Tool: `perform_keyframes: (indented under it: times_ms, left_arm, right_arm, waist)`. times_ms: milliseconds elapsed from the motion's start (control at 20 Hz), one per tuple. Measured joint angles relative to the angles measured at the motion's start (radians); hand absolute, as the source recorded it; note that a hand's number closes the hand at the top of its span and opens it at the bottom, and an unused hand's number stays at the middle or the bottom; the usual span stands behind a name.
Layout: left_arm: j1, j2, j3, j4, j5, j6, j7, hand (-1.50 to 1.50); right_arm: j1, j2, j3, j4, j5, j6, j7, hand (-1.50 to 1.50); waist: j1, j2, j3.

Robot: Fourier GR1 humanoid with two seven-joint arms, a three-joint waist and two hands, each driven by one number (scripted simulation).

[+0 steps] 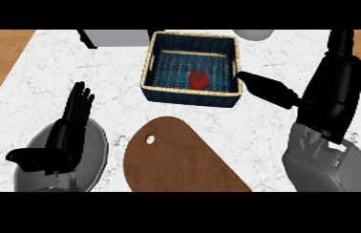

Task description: Pick the tomato from the cutting board and place it in the basket

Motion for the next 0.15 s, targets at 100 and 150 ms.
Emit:
perform_keyframes:
  times_ms: [100, 150]
  left_arm:
    - [-0.013, 0.009, 0.014, 0.019, 0.006, -0.010, -0.007, 0.00]
    - [-0.014, 0.016, 0.022, 0.019, 0.014, -0.018, -0.004, 0.00]
  right_arm:
    - [0.034, -0.012, -0.016, -0.079, -0.049, 0.019, -0.014, -1.50]
    - [0.064, -0.018, -0.019, -0.121, -0.070, 0.029, -0.021, -1.50]
  waist:
    - [0.001, 0.001, 0.000]
    - [0.001, 0.001, 0.000]
